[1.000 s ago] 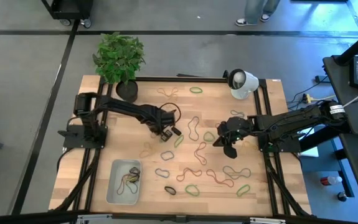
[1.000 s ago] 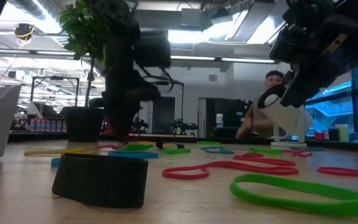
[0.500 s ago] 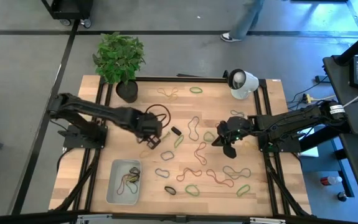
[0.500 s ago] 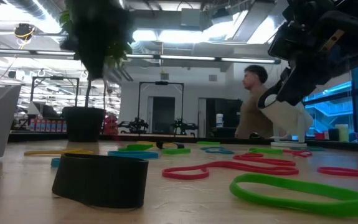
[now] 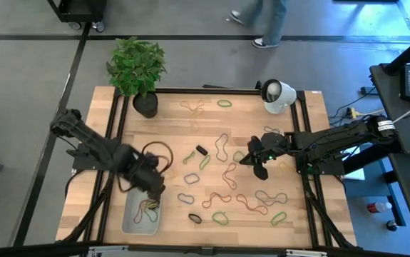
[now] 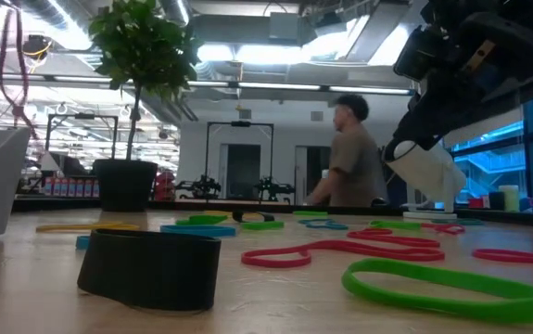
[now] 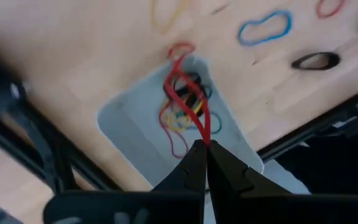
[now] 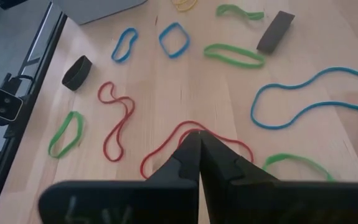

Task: Pick and place rubber bands into bin
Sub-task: Put the red rubber band into the bin

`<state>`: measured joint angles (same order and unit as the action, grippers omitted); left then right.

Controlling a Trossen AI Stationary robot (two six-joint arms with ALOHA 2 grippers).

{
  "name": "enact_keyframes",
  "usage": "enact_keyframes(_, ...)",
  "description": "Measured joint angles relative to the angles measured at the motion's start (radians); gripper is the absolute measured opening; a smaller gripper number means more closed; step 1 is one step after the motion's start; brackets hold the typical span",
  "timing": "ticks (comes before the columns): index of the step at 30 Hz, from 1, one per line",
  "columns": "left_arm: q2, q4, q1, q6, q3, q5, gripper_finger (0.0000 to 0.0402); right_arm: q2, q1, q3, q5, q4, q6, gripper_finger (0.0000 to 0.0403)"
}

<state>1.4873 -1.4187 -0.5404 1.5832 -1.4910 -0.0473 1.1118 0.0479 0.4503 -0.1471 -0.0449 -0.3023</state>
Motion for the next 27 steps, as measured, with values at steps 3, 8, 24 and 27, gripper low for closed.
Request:
enact_keyframes(3, 0.031, 0.006, -0.068, 0.108, 0.000, 0.000, 0.0002, 0.000, 0.000, 0.000, 0.000, 0.000, 0.000, 0.0007)
enact_keyframes(8, 0.099, 0.028, -0.145, 0.212, 0.000, -0.035, 0.0002, 0.000, 0.000, 0.000, 0.000, -0.004, 0.021, 0.0007)
enact_keyframes(24, 0.257, 0.160, -0.227, 0.353, 0.000, -0.042, 0.0002, 0.000, 0.000, 0.000, 0.000, -0.011, 0.023, 0.0007)
enact_keyframes(27, 0.289, 0.086, -0.215, 0.376, 0.000, 0.019, 0.0004, 0.000, 0.000, 0.000, 0.000, -0.012, 0.018, 0.0007)
